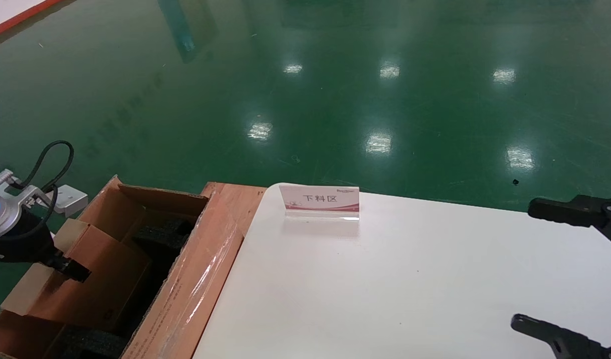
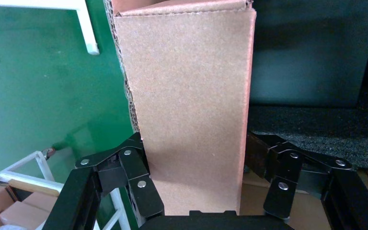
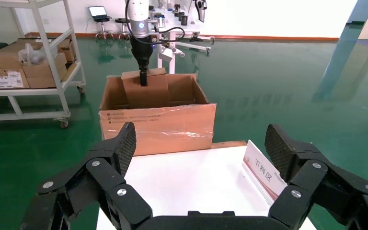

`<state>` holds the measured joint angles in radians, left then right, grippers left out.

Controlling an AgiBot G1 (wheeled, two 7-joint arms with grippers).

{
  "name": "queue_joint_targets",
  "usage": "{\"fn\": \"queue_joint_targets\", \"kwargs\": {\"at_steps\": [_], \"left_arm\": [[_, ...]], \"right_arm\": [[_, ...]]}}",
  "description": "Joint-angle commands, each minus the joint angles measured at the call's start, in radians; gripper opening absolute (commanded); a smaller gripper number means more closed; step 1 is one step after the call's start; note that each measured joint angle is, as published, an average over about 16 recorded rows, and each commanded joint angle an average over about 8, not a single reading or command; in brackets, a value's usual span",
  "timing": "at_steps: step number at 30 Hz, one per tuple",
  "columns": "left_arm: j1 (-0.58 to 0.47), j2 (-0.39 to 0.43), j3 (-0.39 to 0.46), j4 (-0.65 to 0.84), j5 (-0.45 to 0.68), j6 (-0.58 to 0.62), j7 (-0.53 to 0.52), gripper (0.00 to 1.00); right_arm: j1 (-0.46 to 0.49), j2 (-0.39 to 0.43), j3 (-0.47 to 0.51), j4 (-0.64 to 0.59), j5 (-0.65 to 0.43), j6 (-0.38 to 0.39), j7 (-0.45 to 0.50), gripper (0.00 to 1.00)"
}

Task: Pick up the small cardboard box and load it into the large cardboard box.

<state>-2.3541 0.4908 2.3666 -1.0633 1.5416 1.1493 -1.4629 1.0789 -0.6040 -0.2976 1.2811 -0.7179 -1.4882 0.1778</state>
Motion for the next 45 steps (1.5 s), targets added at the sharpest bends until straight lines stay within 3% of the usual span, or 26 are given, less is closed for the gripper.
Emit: {"fn": "queue_joint_targets", "kwargs": {"at_steps": [1,28,38,45], "left_arm": [[-0.001,0.0,0.0,-0.001,0.0,0.001,0.0,1.0],[-0.027,0.008,-0.008,-0.032,0.012,0.006,0.018,1.0],[-0.139,-0.006,-0.068,-0.188,0.03,-0.063,0.127,1.0],[-0.16,-0.049,-0.147,-0.276,-0.093,-0.181,0.3,1.0]], "right_arm": [[0.0,0.0,0.0,0.0,0.0,0.0,0.0,1.0],[0.0,0.0,0.0,0.0,0.0,0.0,0.0,1.0],[0.001,0.0,-0.001,-0.001,0.0,0.0,0.0,1.0],[0.001,0.0,-0.001,-0.001,0.001,0.0,-0.001,1.0]]}}
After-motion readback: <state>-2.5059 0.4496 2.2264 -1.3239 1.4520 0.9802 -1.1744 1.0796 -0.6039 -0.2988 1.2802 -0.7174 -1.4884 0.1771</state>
